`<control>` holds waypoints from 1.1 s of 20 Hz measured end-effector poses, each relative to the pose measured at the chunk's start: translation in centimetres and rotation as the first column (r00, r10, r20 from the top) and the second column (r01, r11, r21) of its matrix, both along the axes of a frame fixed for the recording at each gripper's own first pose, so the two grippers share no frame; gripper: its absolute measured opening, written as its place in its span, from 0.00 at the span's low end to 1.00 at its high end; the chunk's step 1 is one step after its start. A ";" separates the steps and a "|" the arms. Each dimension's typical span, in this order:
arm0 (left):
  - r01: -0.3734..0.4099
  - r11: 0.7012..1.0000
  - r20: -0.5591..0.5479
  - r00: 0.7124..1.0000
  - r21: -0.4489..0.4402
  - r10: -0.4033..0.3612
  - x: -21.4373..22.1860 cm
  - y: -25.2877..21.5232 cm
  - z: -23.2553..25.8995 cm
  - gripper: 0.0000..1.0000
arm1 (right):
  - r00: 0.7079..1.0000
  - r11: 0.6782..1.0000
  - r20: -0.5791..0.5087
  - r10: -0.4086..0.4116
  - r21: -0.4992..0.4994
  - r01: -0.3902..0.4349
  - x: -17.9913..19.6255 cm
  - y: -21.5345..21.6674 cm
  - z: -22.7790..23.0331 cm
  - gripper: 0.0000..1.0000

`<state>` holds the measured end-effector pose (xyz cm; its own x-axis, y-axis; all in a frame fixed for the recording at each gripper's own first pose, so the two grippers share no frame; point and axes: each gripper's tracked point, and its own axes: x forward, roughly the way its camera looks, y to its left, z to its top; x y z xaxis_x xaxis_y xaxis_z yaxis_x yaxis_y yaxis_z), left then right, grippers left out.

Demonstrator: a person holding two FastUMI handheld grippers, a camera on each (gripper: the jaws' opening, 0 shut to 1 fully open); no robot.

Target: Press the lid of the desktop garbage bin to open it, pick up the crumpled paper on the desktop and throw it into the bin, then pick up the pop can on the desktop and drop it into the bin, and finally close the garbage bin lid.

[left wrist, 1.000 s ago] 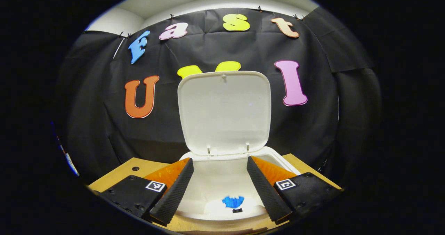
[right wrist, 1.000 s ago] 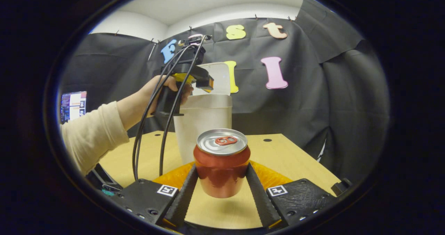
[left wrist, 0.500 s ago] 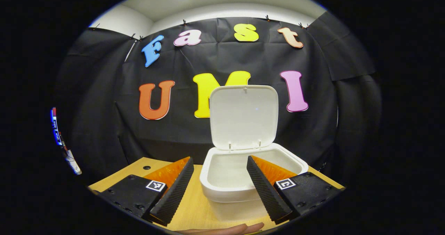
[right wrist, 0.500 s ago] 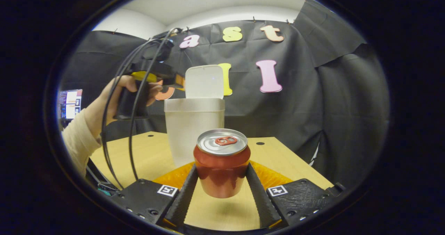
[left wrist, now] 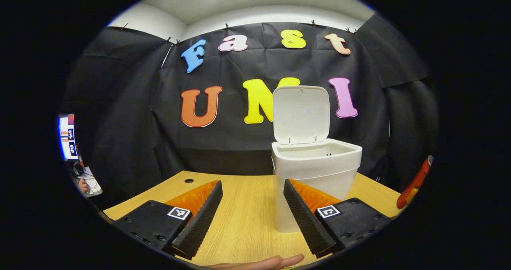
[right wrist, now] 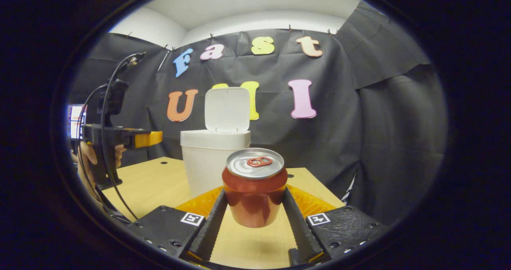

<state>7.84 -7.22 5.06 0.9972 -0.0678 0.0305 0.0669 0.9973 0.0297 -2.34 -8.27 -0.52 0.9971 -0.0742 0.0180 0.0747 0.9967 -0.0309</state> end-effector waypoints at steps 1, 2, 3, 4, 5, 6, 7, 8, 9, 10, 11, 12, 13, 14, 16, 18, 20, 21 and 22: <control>-0.011 1.000 0.009 1.000 0.001 0.011 -0.4 0.5 -0.2 0.99 | 1.000 1.000 0.008 -0.002 -0.009 0.002 0.1 0.2 1.1 0.79; -0.017 1.000 0.015 1.000 -0.003 0.017 -0.8 0.9 -0.5 0.99 | 1.000 1.000 0.016 0.000 -0.014 0.001 0.1 0.4 2.2 0.78; -0.022 1.000 0.011 1.000 -0.011 0.022 -1.2 1.2 -1.1 0.99 | 1.000 1.000 0.021 0.004 -0.020 -0.004 0.2 0.8 3.3 0.79; -0.030 0.999 0.012 0.999 -0.026 0.030 -1.7 1.5 -1.4 0.99 | 1.000 1.000 0.023 0.008 -0.025 -0.008 0.3 1.2 4.5 0.79; -0.023 0.999 0.014 1.000 -0.031 0.023 -2.4 1.1 -1.7 0.99 | 0.999 0.999 0.030 0.023 -0.040 -0.022 0.3 2.0 6.0 0.79; -0.014 1.000 0.021 1.000 -0.025 0.014 -2.8 0.9 -1.9 0.99 | 0.999 0.998 0.038 0.023 -0.058 -0.021 0.3 2.4 7.3 0.79; -0.014 1.000 0.023 1.000 -0.017 0.015 -3.1 0.9 -2.0 0.99 | 0.999 0.996 0.044 0.025 -0.082 -0.021 0.4 2.8 8.9 0.79; -0.013 1.000 0.024 1.000 -0.009 0.013 -3.4 1.1 -2.1 0.99 | 0.998 0.994 0.047 0.035 -0.107 -0.029 0.7 3.5 10.4 0.79; -0.009 1.000 0.027 1.000 -0.008 0.009 -3.6 1.2 -2.2 0.99 | 0.998 0.992 0.048 0.046 -0.117 -0.040 1.2 4.2 11.7 0.78; -0.007 1.000 0.028 1.000 -0.011 0.007 -3.7 1.3 -2.2 0.99 | 0.998 0.991 0.040 0.058 -0.123 -0.052 1.6 4.9 13.1 0.78; -0.005 1.000 0.021 1.000 -0.019 0.005 -3.6 1.4 -2.4 0.99 | 0.997 0.991 0.032 0.074 -0.117 -0.069 2.3 5.7 14.2 0.79; -0.001 1.000 0.009 1.000 -0.031 0.001 -3.5 1.6 -2.6 0.99 | 0.995 0.990 0.021 0.093 -0.111 -0.091 3.1 6.7 15.5 0.78; 0.002 0.999 0.002 1.000 -0.039 -0.002 -3.6 1.6 -2.7 0.99 | 0.995 0.990 0.010 0.102 -0.104 -0.101 4.0 7.4 16.7 0.78; 0.000 0.999 -0.006 1.000 -0.045 -0.001 -3.5 1.8 -2.9 0.99 | 0.995 0.990 0.002 0.103 -0.095 -0.102 5.0 7.9 17.8 0.78; 0.000 0.999 -0.016 1.000 -0.051 0.000 -3.0 2.1 -2.9 0.99 | 0.995 0.989 -0.010 0.099 -0.114 -0.099 7.1 9.0 19.8 0.78; 0.004 0.998 -0.026 1.000 -0.061 -0.006 -2.9 2.4 -3.1 0.99 | 0.994 0.985 -0.022 0.107 -0.134 -0.109 9.6 10.3 20.9 0.79; 0.004 0.998 -0.031 0.999 -0.056 -0.005 -2.9 2.5 -3.2 0.99 | 0.994 0.985 -0.056 0.094 -0.141 -0.101 12.2 10.8 20.6 0.77; -0.003 0.999 -0.036 0.999 -0.050 0.001 -2.8 2.8 -3.4 0.99 | 0.993 0.985 -0.077 0.086 -0.141 -0.096 13.6 11.0 20.3 0.77; -0.006 0.999 -0.034 0.999 -0.047 0.004 -2.8 3.0 -3.3 0.99 | 0.991 0.987 -0.099 0.086 -0.125 -0.098 14.9 11.3 19.8 0.77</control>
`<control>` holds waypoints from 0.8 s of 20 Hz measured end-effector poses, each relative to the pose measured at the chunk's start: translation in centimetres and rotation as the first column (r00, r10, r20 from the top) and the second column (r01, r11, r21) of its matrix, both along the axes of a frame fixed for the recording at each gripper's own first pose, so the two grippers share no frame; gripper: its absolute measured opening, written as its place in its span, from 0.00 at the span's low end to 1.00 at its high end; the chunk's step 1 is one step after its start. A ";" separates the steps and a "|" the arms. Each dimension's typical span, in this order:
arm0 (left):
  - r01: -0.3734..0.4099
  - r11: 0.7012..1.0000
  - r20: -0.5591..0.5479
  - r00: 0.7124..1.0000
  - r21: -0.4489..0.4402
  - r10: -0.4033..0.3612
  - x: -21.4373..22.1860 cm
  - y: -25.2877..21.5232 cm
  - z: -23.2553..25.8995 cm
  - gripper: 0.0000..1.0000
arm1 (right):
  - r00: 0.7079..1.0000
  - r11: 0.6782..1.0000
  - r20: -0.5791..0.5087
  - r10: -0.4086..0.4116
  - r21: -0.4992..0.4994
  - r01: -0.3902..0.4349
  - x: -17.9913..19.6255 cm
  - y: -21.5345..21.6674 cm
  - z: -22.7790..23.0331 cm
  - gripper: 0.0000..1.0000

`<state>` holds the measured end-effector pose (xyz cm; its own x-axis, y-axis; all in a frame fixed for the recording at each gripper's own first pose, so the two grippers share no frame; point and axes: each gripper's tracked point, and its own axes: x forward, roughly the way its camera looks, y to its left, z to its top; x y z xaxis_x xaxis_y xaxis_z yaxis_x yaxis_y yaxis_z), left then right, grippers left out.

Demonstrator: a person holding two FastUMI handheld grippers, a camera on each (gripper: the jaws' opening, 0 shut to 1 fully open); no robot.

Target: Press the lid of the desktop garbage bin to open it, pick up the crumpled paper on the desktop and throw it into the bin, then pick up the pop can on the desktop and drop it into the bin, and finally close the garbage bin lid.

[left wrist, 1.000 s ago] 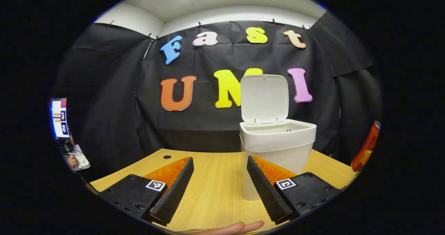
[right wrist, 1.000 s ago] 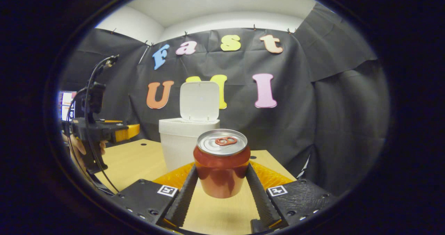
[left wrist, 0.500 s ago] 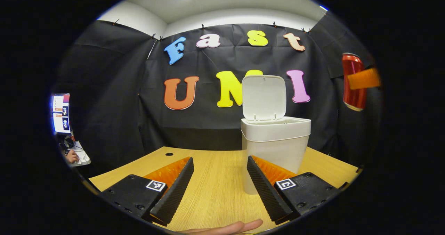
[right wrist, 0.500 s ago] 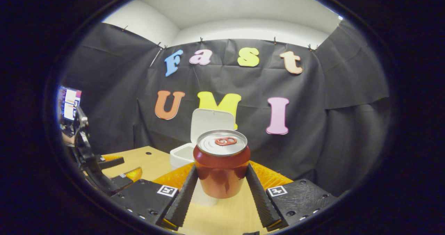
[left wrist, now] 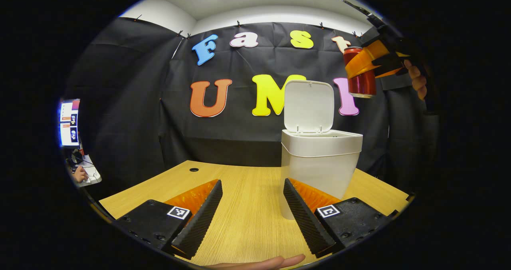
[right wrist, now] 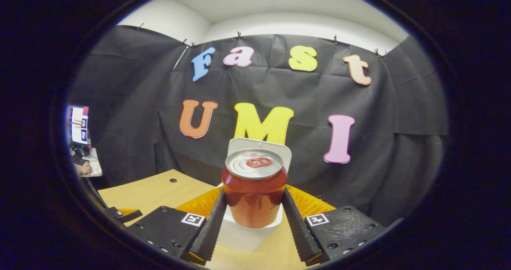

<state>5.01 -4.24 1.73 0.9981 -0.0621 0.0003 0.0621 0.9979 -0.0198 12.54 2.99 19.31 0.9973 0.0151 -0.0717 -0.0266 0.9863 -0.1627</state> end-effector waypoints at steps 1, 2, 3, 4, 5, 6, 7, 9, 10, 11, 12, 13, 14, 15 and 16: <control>-0.003 1.000 0.003 1.000 0.001 0.003 0.0 0.1 0.1 0.99 | 1.000 1.000 -0.024 -0.005 0.015 0.005 1.3 0.1 -0.6 0.77; -0.004 1.000 0.004 1.000 0.004 0.004 0.0 0.2 0.1 0.99 | 0.999 0.999 -0.049 -0.013 0.031 0.014 2.6 0.1 -1.1 0.77; -0.005 1.000 0.010 1.000 0.006 0.005 0.0 0.3 0.2 0.99 | 0.998 0.999 -0.068 -0.018 0.043 0.021 3.8 0.2 -1.5 0.74; -0.001 1.000 0.015 1.000 0.006 0.001 0.0 0.2 0.3 0.99 | 0.997 0.998 -0.079 -0.023 0.054 0.027 4.9 0.2 -1.7 0.74; 0.004 1.000 0.019 1.000 0.006 -0.004 -0.1 0.1 0.3 0.99 | 0.996 0.997 -0.090 -0.025 0.068 0.031 6.0 0.2 -2.0 0.74; 0.007 1.000 0.019 1.000 0.005 -0.008 0.0 0.0 0.2 0.99 | 0.994 0.996 -0.104 -0.020 0.085 0.029 7.0 0.4 -2.3 0.74; 0.013 1.000 0.019 1.000 0.001 -0.013 0.0 -0.1 0.2 0.99 | 0.993 0.995 -0.114 -0.020 0.095 0.031 8.0 0.4 -2.6 0.74; 0.023 1.000 0.021 1.000 -0.004 -0.023 -0.1 -0.4 0.3 0.99 | 0.990 0.995 -0.133 -0.034 0.091 0.046 9.6 0.3 -3.3 0.75; 0.027 1.000 0.024 0.999 -0.004 -0.027 -0.3 -0.6 0.4 0.99 | 0.988 0.994 -0.147 -0.038 0.096 0.053 10.4 0.3 -3.7 0.75; 0.029 1.000 0.027 0.999 -0.001 -0.029 -0.3 -0.6 0.5 0.99 | 0.985 0.993 -0.171 -0.041 0.100 0.058 11.0 0.3 -4.6 0.75; 0.026 1.000 0.029 0.999 0.002 -0.026 -0.2 -0.7 0.6 0.99 | 0.980 0.993 -0.194 -0.036 0.105 0.058 11.6 0.5 -5.2 0.74; 0.026 1.000 0.032 0.999 0.004 -0.026 -0.4 -0.6 0.6 0.99 | 0.976 0.992 -0.211 -0.048 0.105 0.071 11.8 0.4 -5.8 0.74; 0.029 1.000 0.037 0.999 0.005 -0.029 -0.4 -0.7 0.8 0.99 | 0.975 0.992 -0.218 -0.047 0.106 0.072 12.2 0.5 -6.0 0.75; 0.032 0.999 0.039 0.999 0.007 -0.033 -0.5 -0.9 0.8 0.99 | 0.974 0.993 -0.221 -0.046 0.098 0.069 12.5 0.7 -6.1 0.74; 0.036 0.999 0.037 0.999 0.008 -0.036 -0.4 -1.0 0.7 0.99 | 0.974 0.993 -0.220 -0.049 0.096 0.071 12.8 0.7 -6.1 0.74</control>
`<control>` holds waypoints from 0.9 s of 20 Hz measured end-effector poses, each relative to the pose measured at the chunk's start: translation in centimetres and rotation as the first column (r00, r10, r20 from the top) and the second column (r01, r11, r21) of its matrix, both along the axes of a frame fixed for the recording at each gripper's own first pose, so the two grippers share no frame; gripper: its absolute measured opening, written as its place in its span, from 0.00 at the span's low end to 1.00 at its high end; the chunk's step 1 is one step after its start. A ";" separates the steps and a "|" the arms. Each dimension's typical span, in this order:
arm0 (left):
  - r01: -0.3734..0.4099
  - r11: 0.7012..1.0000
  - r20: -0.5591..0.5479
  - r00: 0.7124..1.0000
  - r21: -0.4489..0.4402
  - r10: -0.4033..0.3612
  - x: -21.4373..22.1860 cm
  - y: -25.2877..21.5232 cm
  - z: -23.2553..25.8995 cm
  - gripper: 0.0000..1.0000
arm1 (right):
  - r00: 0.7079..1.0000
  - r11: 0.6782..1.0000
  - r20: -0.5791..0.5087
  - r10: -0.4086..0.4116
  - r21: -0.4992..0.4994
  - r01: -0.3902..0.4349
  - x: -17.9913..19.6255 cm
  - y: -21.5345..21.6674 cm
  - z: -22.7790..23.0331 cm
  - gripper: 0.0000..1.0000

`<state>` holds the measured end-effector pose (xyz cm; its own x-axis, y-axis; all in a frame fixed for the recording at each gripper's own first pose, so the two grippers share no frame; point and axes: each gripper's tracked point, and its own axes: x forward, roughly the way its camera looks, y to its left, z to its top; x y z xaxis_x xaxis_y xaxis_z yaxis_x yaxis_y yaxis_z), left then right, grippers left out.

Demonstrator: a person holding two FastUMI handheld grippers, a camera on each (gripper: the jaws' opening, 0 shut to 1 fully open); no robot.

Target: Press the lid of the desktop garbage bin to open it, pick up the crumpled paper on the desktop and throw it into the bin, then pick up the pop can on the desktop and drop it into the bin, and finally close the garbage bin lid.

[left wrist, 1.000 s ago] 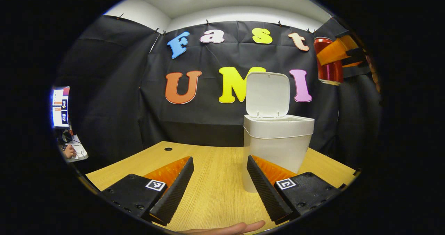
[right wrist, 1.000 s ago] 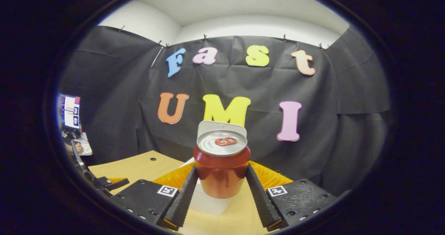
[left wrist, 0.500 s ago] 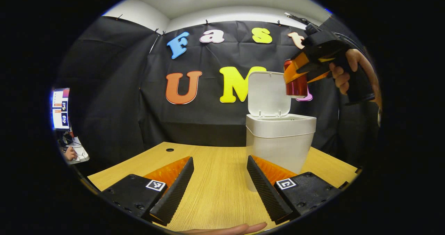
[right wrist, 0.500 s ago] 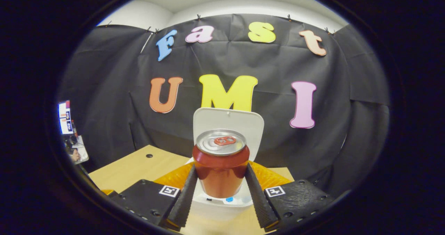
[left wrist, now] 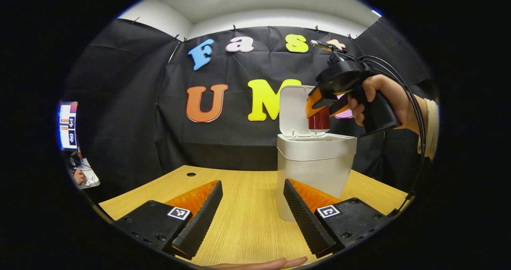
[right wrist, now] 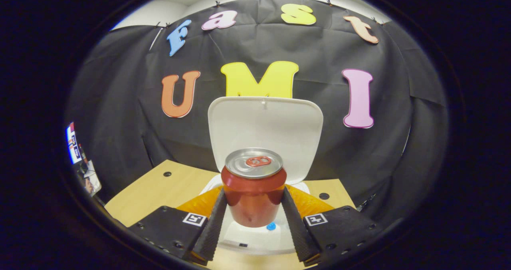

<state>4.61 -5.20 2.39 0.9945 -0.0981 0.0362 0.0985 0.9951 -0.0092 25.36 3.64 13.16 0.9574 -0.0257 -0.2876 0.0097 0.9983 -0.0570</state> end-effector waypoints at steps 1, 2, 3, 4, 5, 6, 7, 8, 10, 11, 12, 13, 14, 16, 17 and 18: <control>-0.001 1.000 -0.006 1.000 -0.001 0.001 0.0 0.0 -0.1 0.99 | 1.000 1.000 0.002 0.000 0.006 0.000 0.1 0.0 0.0 0.78; -0.004 1.000 -0.010 1.000 -0.004 0.004 0.1 0.1 -0.3 0.99 | 1.000 1.000 0.007 -0.003 0.019 0.003 0.1 -0.1 0.2 0.77; -0.004 1.000 -0.013 1.000 -0.006 0.004 0.0 0.3 -0.4 0.99 | 1.000 1.000 0.019 -0.002 0.031 0.002 -0.2 0.0 0.6 0.80; -0.004 1.000 -0.014 1.000 -0.009 0.004 0.0 0.3 -0.4 0.99 | 0.999 0.999 0.033 0.003 0.040 -0.004 -0.3 0.2 1.2 0.80; -0.005 1.000 -0.016 1.000 -0.012 0.005 0.2 0.5 -0.5 0.99 | 0.999 0.999 0.051 0.002 0.036 -0.004 -0.6 0.2 1.8 0.80; -0.006 1.000 -0.018 1.000 -0.016 0.006 0.4 0.7 -0.5 0.99 | 0.997 1.000 0.074 0.008 0.024 -0.009 -0.9 0.2 2.6 0.80; -0.004 1.000 -0.022 1.000 -0.020 0.003 0.5 0.6 -0.6 0.99 | 0.995 1.000 0.097 0.015 0.011 -0.016 -1.1 0.2 3.4 0.81; -0.001 1.000 -0.026 1.000 -0.024 0.000 0.6 0.6 -0.6 0.99 | 0.993 1.000 0.119 0.017 0.006 -0.018 -1.4 0.2 4.4 0.81; 0.000 1.000 -0.028 1.000 -0.027 0.000 0.6 0.8 -0.7 0.99 | 0.985 1.000 0.170 0.024 0.015 -0.027 -2.0 0.4 6.4 0.81; -0.001 1.000 -0.027 1.000 -0.026 0.000 0.6 0.9 -0.7 0.99 | 0.980 0.999 0.195 0.031 0.020 -0.035 -2.2 0.7 7.5 0.81; -0.001 1.000 -0.027 1.000 -0.021 0.001 0.6 0.9 -0.7 0.99 | 0.975 0.999 0.218 0.041 0.022 -0.047 -2.3 1.0 8.5 0.81; -0.003 1.000 -0.026 1.000 -0.016 0.002 0.6 0.9 -0.7 0.99 | 0.971 0.999 0.236 0.043 0.020 -0.049 -2.3 1.1 9.3 0.83; -0.002 1.000 -0.020 1.000 -0.015 0.002 0.6 0.9 -0.5 0.99 | 0.966 0.999 0.255 0.039 0.023 -0.046 -2.1 1.1 10.3 0.83; 0.007 1.000 -0.012 1.000 -0.017 -0.007 0.5 0.5 -0.3 0.99 | 0.953 0.998 0.301 0.030 0.039 -0.043 -1.1 1.3 12.2 0.83; 0.012 1.000 0.000 1.000 -0.022 -0.012 0.5 0.2 -0.1 0.99 | 0.945 0.998 0.327 0.012 0.047 -0.029 -0.4 1.2 13.0 0.83; 0.021 0.999 0.005 1.000 -0.025 -0.021 0.6 -0.2 -0.2 0.99 | 0.935 0.999 0.354 0.005 0.048 -0.024 0.4 1.5 13.9 0.83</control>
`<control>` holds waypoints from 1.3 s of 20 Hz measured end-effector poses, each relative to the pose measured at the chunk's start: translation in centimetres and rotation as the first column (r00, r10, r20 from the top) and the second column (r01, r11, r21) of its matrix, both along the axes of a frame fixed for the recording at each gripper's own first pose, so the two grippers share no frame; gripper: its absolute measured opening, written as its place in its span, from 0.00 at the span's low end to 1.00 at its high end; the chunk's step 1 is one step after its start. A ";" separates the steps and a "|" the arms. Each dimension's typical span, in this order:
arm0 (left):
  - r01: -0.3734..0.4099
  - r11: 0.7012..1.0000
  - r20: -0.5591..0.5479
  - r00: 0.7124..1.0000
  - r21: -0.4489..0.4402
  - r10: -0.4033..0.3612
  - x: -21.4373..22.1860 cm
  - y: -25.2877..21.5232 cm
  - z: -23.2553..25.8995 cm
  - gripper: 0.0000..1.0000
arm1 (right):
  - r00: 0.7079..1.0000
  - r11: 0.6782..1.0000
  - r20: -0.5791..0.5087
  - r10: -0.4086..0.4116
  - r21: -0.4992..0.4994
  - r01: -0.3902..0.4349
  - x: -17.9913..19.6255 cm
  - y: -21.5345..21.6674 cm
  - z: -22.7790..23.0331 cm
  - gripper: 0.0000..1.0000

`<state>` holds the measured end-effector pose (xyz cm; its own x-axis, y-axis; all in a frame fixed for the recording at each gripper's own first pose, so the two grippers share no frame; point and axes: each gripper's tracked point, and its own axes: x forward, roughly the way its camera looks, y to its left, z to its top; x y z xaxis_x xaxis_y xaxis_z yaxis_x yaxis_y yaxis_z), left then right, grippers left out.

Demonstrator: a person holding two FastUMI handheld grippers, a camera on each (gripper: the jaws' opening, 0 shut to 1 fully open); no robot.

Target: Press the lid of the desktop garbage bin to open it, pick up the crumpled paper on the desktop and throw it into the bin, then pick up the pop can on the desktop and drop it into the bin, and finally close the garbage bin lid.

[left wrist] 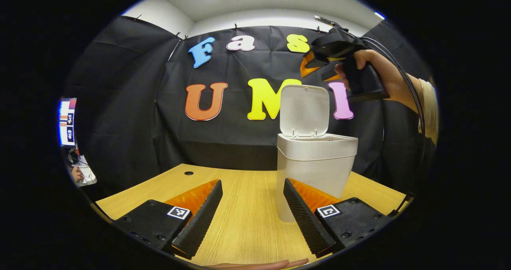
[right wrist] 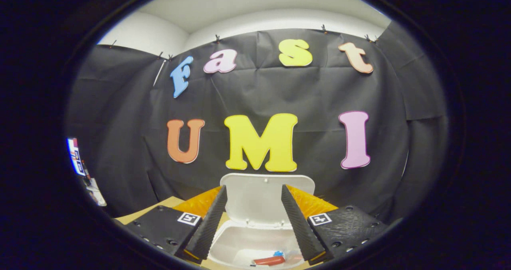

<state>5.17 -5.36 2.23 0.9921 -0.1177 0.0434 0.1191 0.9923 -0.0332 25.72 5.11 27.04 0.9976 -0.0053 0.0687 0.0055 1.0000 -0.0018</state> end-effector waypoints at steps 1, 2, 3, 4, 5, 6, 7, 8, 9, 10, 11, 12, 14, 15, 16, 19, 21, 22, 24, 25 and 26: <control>0.012 1.000 -0.003 1.000 0.002 -0.012 0.1 -0.4 -0.2 0.99 | 0.999 1.000 0.032 -0.010 -0.010 0.011 1.0 0.4 0.7 0.80; 0.018 1.000 -0.005 1.000 0.006 -0.018 0.2 -0.7 -0.3 0.99 | 0.998 0.999 0.059 -0.029 -0.029 0.031 1.9 0.4 1.4 0.82; 0.017 1.000 -0.008 1.000 0.011 -0.017 0.3 -0.6 -0.4 0.99 | 0.996 0.998 0.072 -0.051 -0.042 0.054 2.9 0.3 1.7 0.83; 0.013 1.000 -0.009 1.000 0.015 -0.013 0.3 -0.4 -0.5 0.99 | 0.994 0.995 0.074 -0.084 -0.044 0.087 3.8 -0.1 1.7 0.83; 0.009 1.000 -0.004 1.000 0.021 -0.009 0.2 -0.2 -0.5 0.99 | 0.993 0.996 0.081 -0.086 -0.032 0.089 4.5 0.1 1.8 0.84; 0.001 1.000 0.004 1.000 0.023 -0.002 0.4 0.0 -0.4 0.99 | 0.991 0.994 0.086 -0.100 -0.038 0.103 5.3 0.1 1.9 0.84; -0.003 1.000 0.006 1.000 0.019 0.003 0.6 0.4 -0.3 0.99 | 0.988 0.991 0.094 -0.118 -0.047 0.123 5.9 -0.2 2.1 0.89; -0.005 1.000 0.003 1.000 0.010 0.005 0.8 0.7 -0.4 0.99 | 0.986 0.989 0.097 -0.134 -0.056 0.140 6.6 -0.6 2.1 0.86; -0.004 1.000 -0.005 1.000 -0.003 0.004 1.0 0.9 -0.6 0.99 | 0.984 0.985 0.093 -0.151 -0.064 0.157 7.2 -0.9 2.0 0.92; 0.002 1.000 -0.013 1.000 -0.017 -0.003 1.1 1.1 -0.7 0.99 | 0.982 0.983 0.086 -0.166 -0.068 0.172 7.7 -1.3 1.8 0.81; 0.012 0.999 -0.022 1.000 -0.032 -0.012 1.1 1.0 -0.8 0.99 | 0.978 0.978 0.075 -0.193 -0.063 0.198 8.2 -1.9 1.5 0.86; -0.001 0.999 -0.028 1.000 -0.032 0.000 1.2 1.3 -0.9 0.99 | 0.978 0.977 0.059 -0.199 -0.063 0.203 8.5 -2.0 0.9 0.81; -0.007 1.000 -0.011 1.000 -0.022 0.007 1.0 1.9 -0.5 0.99 | 0.980 0.976 0.030 -0.199 -0.087 0.201 8.9 -1.9 0.0 0.84; -0.006 1.000 -0.002 1.000 -0.022 0.006 1.0 1.8 -0.3 0.98 | 0.980 0.978 0.031 -0.195 -0.072 0.197 8.7 -2.0 0.2 0.87; -0.005 1.000 0.005 1.000 -0.014 0.005 1.0 1.8 -0.1 0.97 | 0.982 0.980 0.016 -0.189 -0.055 0.189 8.6 -2.1 0.0 0.87; 0.007 1.000 0.021 1.000 -0.002 -0.007 0.6 1.7 0.1 0.97 | 0.987 0.987 -0.031 -0.159 -0.022 0.158 7.6 -1.9 -0.7 0.92; -0.003 1.000 0.016 1.000 0.008 0.003 0.7 2.0 0.1 0.97 | 0.988 0.989 -0.059 -0.145 -0.023 0.144 6.4 -1.7 -1.0 0.92; -0.008 1.000 0.021 1.000 0.013 0.008 0.7 2.0 0.1 0.97 | 0.987 0.990 -0.075 -0.143 -0.030 0.141 5.8 -1.7 -1.3 0.92; -0.011 1.000 0.032 0.999 0.016 0.010 0.6 2.3 0.4 0.97 | 0.984 0.991 -0.117 -0.134 -0.035 0.131 4.4 -1.4 -2.1 0.87; -0.015 1.000 0.033 0.999 0.015 0.014 0.6 2.3 0.4 0.97 | 0.982 0.992 -0.142 -0.127 -0.030 0.124 3.8 -1.3 -2.5 0.88; -0.018 1.000 0.032 0.999 0.012 0.018 0.7 2.4 0.5 0.97 | 0.979 0.993 -0.168 -0.115 -0.032 0.111 3.2 -1.0 -3.1 0.89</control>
<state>5.85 -2.95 2.70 0.9921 -0.1007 0.0741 0.1023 0.9946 -0.0174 28.89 4.14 23.97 0.9878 -0.1194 -0.1002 0.1165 0.9926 -0.0352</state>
